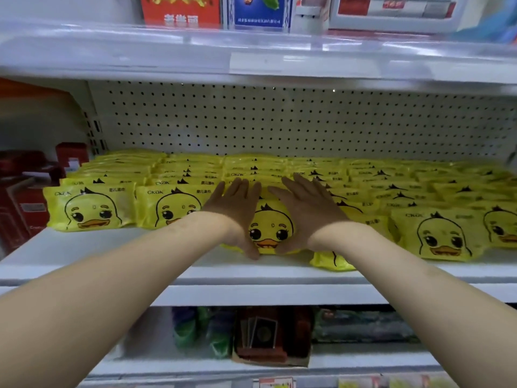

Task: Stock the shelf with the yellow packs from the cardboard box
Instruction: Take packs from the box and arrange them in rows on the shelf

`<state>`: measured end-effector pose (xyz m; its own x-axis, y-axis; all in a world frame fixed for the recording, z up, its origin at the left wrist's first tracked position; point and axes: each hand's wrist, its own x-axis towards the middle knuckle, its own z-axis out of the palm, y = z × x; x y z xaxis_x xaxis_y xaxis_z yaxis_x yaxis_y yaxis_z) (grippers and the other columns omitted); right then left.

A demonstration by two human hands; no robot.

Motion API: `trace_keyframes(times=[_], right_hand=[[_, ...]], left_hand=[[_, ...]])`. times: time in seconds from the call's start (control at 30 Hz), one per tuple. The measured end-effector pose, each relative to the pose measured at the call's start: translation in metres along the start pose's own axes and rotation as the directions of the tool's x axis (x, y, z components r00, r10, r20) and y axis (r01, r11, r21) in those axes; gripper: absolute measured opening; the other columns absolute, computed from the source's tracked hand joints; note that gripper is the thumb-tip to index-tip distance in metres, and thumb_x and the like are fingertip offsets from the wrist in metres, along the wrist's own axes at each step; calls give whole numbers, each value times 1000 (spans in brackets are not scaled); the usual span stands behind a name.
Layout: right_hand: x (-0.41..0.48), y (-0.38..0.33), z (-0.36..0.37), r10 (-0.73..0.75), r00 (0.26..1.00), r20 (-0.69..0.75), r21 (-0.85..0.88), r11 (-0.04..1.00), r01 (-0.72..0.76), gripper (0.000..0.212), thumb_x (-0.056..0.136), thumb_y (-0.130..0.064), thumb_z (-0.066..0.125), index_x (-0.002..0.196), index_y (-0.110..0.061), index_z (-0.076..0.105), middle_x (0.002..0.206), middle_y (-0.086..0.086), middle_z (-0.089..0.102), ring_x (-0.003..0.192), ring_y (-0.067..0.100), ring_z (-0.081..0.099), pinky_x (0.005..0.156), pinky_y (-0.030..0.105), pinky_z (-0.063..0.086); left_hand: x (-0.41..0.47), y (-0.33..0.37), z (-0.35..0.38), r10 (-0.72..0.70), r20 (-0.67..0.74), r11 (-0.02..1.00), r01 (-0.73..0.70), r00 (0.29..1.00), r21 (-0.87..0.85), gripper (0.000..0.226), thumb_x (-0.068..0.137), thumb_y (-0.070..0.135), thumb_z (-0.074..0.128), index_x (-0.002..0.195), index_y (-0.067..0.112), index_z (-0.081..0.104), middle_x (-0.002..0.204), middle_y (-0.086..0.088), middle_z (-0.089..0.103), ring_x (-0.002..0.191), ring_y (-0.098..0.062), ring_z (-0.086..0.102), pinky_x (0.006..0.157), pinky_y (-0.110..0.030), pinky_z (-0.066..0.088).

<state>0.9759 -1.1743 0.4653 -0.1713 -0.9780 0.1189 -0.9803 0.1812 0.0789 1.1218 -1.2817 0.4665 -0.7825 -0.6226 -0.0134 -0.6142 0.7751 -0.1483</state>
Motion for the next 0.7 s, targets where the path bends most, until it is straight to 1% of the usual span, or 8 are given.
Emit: trace_keyframes(times=[0.1,0.23,0.43,0.57,0.7], right_hand=[[14,3,2,-14,1000,-16,-14,1000,14,126,63,-68,77,156,-32,1,166,0,-7,151,20,-16,122,45,-7],[35,8,10,-19,997,-79,-20,1000,17,128,61,-71,77,156,-28,2,166,2,-1,152,22,-11,122,46,-5],[62,14,18,32,991,-127,-87,995,-44,133,59,-76,72,157,-21,1,165,4,3,152,23,-8,122,47,-5],[69,18,17,72,995,-71,-42,996,-76,137,57,-74,76,157,-23,-2,166,3,3,152,23,-7,122,47,-4],[63,25,11,65,998,-26,9,998,-65,141,54,-76,77,157,-25,-4,166,0,1,152,20,-9,123,46,-4]], left_hand=[[14,-6,2,-16,-11,1000,16,1000,-7,149,54,66,82,153,17,-18,163,-7,-11,149,-23,-15,121,-47,-2],[33,-15,6,-34,-51,999,35,998,23,152,51,66,83,152,17,-20,162,-11,-9,149,-25,-13,120,-50,-3],[54,-22,13,-62,-136,998,66,989,21,151,51,67,81,153,15,-18,162,-13,-5,150,-27,-10,120,-53,-3],[58,-24,13,-80,-118,997,80,990,-3,152,51,68,81,152,16,-20,163,-12,-9,150,-27,-11,119,-54,-3],[54,-25,11,-63,-96,998,62,993,-14,154,49,71,80,152,13,-20,163,-12,-9,150,-26,-11,119,-54,-3]])
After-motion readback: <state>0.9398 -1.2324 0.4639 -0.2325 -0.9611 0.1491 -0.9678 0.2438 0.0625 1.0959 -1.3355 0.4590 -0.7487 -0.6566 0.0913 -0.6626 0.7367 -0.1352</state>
